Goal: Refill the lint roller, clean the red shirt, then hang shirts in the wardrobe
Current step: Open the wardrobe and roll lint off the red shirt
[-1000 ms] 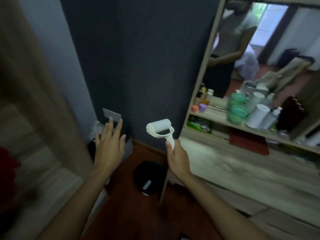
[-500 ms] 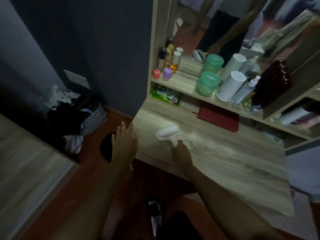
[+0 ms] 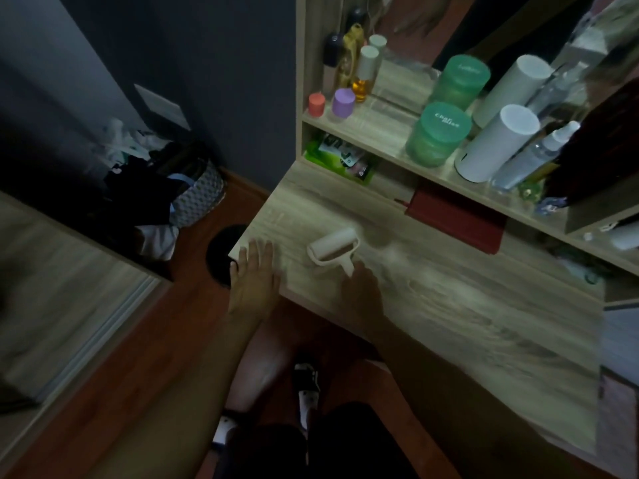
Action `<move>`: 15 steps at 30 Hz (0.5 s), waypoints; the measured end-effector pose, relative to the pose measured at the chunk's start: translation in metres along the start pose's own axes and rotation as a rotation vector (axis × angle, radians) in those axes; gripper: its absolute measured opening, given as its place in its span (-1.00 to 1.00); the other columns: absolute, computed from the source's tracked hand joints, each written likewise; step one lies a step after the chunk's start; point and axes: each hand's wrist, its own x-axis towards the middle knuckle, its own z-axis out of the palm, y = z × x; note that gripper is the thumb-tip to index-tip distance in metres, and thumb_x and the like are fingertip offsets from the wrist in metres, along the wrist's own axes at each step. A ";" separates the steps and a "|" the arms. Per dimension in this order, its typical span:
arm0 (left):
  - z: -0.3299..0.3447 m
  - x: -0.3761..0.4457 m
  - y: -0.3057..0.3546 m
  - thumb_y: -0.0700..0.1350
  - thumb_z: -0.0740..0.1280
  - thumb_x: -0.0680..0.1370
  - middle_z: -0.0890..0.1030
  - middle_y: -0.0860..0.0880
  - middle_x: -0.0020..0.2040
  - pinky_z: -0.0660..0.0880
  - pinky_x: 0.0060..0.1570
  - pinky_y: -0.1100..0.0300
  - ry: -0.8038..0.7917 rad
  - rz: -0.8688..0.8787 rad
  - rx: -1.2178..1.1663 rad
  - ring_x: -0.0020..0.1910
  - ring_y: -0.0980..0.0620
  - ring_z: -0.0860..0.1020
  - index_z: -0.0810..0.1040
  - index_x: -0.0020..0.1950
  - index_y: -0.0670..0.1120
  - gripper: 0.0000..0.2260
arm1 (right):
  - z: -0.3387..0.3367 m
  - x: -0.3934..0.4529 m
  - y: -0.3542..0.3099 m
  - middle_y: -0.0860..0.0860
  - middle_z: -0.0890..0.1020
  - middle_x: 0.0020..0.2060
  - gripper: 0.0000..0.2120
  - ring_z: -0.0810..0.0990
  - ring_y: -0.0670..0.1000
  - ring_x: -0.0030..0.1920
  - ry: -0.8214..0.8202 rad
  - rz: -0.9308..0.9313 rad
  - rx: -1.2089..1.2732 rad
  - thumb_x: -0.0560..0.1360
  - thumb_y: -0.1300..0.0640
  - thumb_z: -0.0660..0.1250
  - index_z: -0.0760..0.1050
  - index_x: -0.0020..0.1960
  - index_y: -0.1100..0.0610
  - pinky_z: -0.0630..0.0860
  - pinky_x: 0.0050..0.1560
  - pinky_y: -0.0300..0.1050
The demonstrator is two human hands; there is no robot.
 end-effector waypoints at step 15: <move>-0.017 -0.020 -0.047 0.03 0.07 0.64 -0.16 -0.18 0.58 -0.07 0.49 -0.14 0.069 -0.084 -0.082 0.56 -0.17 -0.13 -0.11 0.58 -0.06 -0.42 | 0.013 -0.015 -0.055 0.26 0.15 0.52 -0.26 0.10 0.24 0.54 0.065 -0.258 -0.226 0.53 0.01 0.26 0.03 0.54 0.33 0.11 0.51 0.18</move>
